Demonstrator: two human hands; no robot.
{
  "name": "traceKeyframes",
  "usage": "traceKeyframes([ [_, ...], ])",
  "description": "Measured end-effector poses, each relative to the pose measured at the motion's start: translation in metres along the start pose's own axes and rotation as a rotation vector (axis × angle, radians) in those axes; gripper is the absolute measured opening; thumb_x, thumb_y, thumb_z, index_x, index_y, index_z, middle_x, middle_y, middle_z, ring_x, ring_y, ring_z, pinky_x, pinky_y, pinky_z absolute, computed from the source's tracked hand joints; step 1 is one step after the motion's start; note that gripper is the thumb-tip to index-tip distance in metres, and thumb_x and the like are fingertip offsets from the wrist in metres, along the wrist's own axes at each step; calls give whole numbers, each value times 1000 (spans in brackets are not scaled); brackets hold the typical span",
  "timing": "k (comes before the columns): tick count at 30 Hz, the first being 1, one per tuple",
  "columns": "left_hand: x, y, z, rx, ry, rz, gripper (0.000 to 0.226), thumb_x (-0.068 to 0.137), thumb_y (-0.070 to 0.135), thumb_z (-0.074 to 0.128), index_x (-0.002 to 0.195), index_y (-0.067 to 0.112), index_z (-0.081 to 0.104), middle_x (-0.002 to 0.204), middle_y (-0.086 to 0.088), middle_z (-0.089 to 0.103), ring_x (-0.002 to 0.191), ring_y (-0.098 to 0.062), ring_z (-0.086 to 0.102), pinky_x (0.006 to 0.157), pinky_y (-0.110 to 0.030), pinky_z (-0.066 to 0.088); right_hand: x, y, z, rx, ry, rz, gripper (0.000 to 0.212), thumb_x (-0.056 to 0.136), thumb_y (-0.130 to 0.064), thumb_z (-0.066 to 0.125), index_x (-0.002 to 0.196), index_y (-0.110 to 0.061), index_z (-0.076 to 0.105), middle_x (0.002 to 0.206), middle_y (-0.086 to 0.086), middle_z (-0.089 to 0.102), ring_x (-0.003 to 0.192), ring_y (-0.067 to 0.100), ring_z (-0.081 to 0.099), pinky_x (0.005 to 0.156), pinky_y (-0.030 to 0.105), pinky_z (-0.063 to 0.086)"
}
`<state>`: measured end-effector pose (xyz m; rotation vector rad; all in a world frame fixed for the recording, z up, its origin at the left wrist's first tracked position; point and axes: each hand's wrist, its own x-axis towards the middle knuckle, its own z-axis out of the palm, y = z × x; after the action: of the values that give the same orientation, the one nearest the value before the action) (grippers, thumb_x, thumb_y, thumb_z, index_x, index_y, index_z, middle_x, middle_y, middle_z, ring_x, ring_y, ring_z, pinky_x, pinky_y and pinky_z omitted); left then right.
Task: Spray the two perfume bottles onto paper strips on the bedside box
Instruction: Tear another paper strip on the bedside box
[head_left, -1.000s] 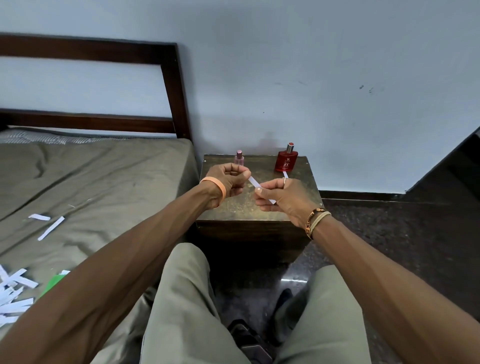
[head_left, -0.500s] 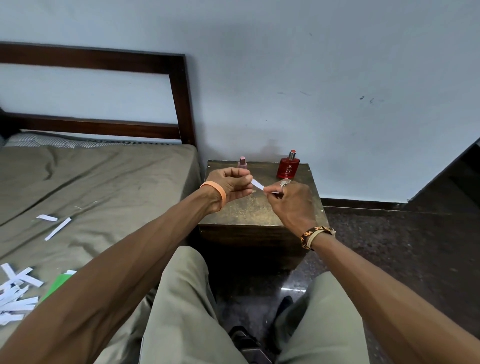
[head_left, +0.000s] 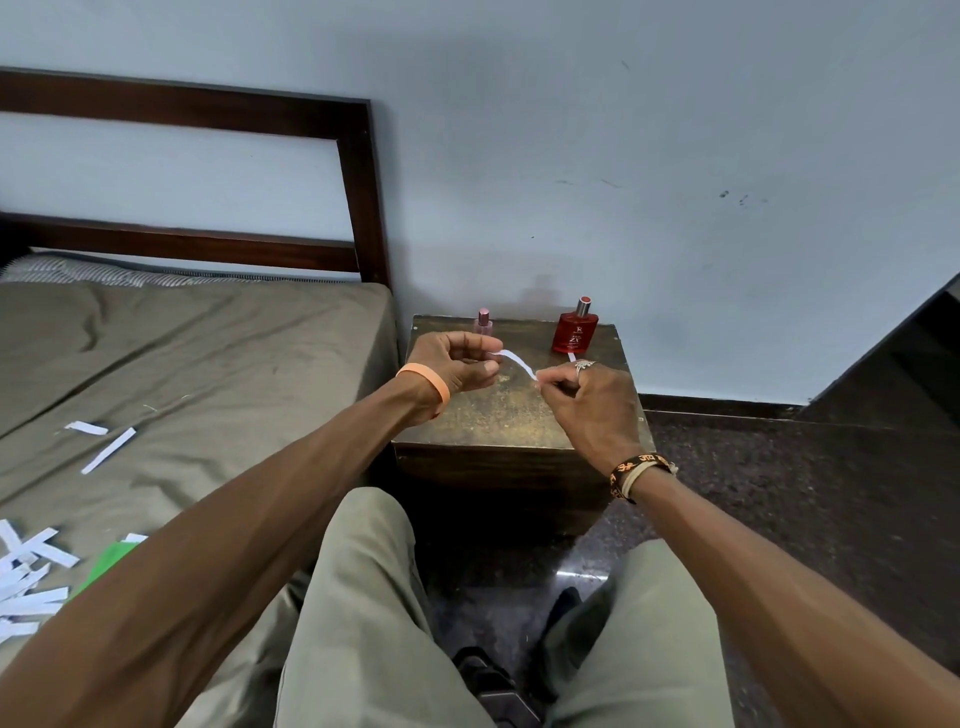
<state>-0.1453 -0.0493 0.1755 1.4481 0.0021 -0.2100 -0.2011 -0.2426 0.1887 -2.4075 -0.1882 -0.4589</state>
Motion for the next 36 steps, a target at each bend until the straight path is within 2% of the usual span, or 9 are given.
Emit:
traceKeyframes([
  [3, 3, 2, -3, 221, 21, 69, 15, 79, -2, 72, 85, 13, 72, 80, -7, 70, 73, -16, 67, 66, -22, 56, 3, -2, 0, 415, -202, 352, 12, 87, -15, 74, 98, -11, 77, 82, -1, 76, 71, 8, 71, 66, 19, 56],
  [6, 11, 7, -3, 392, 28, 130, 14, 80, 7, 74, 79, 21, 71, 79, 0, 70, 74, -9, 64, 66, -19, 55, 4, -6, -1, 977, -354, 785, 17, 91, -8, 67, 105, 2, 69, 91, 15, 75, 73, 19, 72, 68, 27, 61],
  [8, 19, 11, -2, 533, -13, 155, 12, 80, 10, 74, 79, 22, 71, 86, -4, 72, 79, -12, 65, 74, -24, 55, 5, -2, 2, 1079, -392, 904, 18, 92, -8, 65, 107, 2, 67, 92, 16, 73, 74, 21, 70, 72, 30, 59],
  [12, 32, 13, 1, 502, -73, 90, 11, 79, 5, 75, 82, 14, 69, 72, -6, 69, 63, -14, 64, 65, -29, 58, 4, 9, 20, 1016, -368, 989, 15, 92, -10, 66, 104, -2, 67, 81, 9, 67, 68, 15, 62, 74, 29, 55],
  [15, 42, 8, 8, 496, -41, 52, 14, 73, 5, 80, 80, 11, 69, 72, -10, 69, 63, -17, 66, 64, -32, 60, 3, 19, 34, 902, -296, 989, 10, 91, -8, 68, 100, -3, 69, 74, 5, 63, 63, 11, 58, 68, 26, 55],
  [19, 59, -11, 20, 543, -43, 16, 10, 75, 6, 79, 79, 10, 70, 72, -8, 70, 60, -13, 65, 57, -23, 55, 1, 37, 49, 867, -238, 1009, 7, 87, -6, 72, 94, -4, 70, 74, 6, 67, 64, 12, 62, 63, 25, 56],
  [23, 83, -44, 31, 600, -20, 0, 9, 77, 6, 77, 80, 10, 70, 68, 0, 67, 58, -10, 61, 58, -21, 53, 4, 57, 68, 864, -176, 1112, 13, 83, -5, 76, 95, -3, 71, 77, 8, 70, 66, 13, 64, 63, 27, 56],
  [31, 146, -117, 44, 728, -5, -10, 22, 75, 12, 78, 65, 26, 64, 63, 16, 62, 55, 5, 54, 53, -6, 40, 22, 106, 113, 764, -70, 1265, 12, 78, -4, 80, 85, -9, 71, 72, 5, 72, 55, 10, 61, 52, 22, 53],
  [36, 181, -151, 48, 779, -16, -40, 12, 76, 12, 77, 73, 20, 68, 64, 17, 59, 58, 3, 52, 53, -9, 38, 40, 129, 134, 699, -44, 1281, 19, 76, -4, 82, 86, -8, 66, 71, 7, 72, 47, 10, 59, 42, 21, 46],
])
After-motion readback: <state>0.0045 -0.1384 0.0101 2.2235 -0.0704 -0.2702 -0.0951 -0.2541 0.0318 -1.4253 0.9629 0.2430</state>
